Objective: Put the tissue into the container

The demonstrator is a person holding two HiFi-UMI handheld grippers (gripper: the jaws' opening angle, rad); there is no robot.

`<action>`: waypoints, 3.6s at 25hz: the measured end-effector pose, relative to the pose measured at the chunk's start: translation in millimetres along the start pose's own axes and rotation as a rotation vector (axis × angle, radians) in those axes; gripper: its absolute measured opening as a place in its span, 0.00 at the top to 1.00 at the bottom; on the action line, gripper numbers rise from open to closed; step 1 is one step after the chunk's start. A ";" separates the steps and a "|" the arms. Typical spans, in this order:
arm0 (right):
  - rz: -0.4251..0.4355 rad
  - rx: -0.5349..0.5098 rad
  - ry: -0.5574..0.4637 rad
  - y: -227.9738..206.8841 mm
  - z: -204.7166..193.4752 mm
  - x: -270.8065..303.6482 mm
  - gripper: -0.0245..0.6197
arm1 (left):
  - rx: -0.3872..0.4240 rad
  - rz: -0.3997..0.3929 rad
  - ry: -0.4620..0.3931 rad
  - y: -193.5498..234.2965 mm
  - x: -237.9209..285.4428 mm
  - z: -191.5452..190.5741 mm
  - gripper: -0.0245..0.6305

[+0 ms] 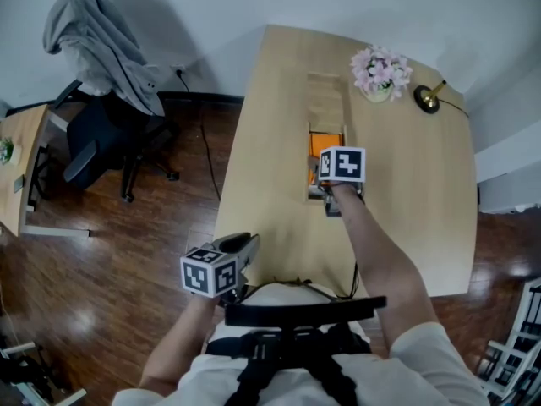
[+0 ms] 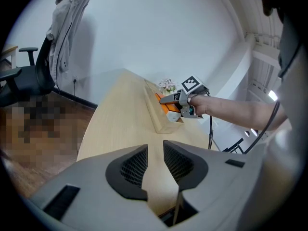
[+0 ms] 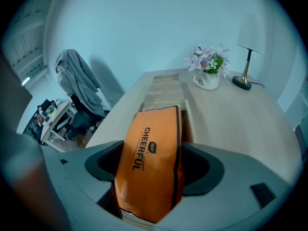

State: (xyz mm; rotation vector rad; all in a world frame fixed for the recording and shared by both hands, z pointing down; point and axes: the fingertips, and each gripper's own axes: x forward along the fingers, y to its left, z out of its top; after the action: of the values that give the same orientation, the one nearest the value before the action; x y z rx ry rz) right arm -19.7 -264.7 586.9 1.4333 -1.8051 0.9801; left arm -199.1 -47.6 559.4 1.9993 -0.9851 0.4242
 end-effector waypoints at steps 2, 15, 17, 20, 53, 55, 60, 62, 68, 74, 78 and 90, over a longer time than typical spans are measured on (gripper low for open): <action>0.019 0.003 0.003 4.0 0.2 -0.4 0.38 | -0.001 0.000 0.004 1.0 -0.8 0.0 0.80; 0.103 0.069 -0.012 1.0 4.2 -11.7 0.30 | 0.008 -0.025 0.023 -7.8 3.7 -1.2 0.80; 0.109 0.071 -0.027 -0.6 6.5 -18.6 0.30 | 0.008 -0.026 0.024 -8.3 3.0 -0.9 0.80; 0.138 0.077 -0.057 -0.4 12.7 -30.2 0.30 | 0.010 -0.031 0.024 -11.8 5.5 0.2 0.80; 0.210 0.107 -0.277 -122.0 -1.0 -162.4 0.62 | 0.095 -0.097 -0.090 -129.8 35.1 45.8 0.80; 0.207 0.107 -0.284 -128.0 -1.2 -169.1 0.63 | 0.103 -0.103 -0.102 -137.5 35.0 50.6 0.80; 0.193 0.115 -0.310 -148.7 -3.4 -189.1 0.65 | 0.131 -0.119 -0.120 -157.9 38.0 58.6 0.81; 0.183 0.113 -0.320 -156.5 -5.3 -196.6 0.66 | 0.139 -0.127 -0.122 -165.3 39.5 60.6 0.81; 0.163 0.128 -0.354 -180.6 -9.5 -218.4 0.69 | 0.170 -0.153 -0.118 -186.3 47.2 66.5 0.81; 0.141 0.137 -0.387 -202.2 -21.3 -244.0 0.72 | 0.194 -0.181 -0.125 -204.8 55.3 71.0 0.84; 0.126 0.153 -0.409 -219.6 -32.1 -264.6 0.72 | 0.209 -0.194 -0.118 -218.6 59.8 70.8 0.84; 0.110 0.107 -0.464 -229.7 -51.0 -312.3 0.73 | 0.241 -0.194 -0.144 -246.2 53.9 73.1 0.88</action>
State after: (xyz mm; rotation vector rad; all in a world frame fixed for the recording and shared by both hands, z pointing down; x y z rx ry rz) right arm 272.5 -92.4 392.5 1.7528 -2.2079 0.8555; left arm 20.5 -50.8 415.7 2.3463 -0.8474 0.3076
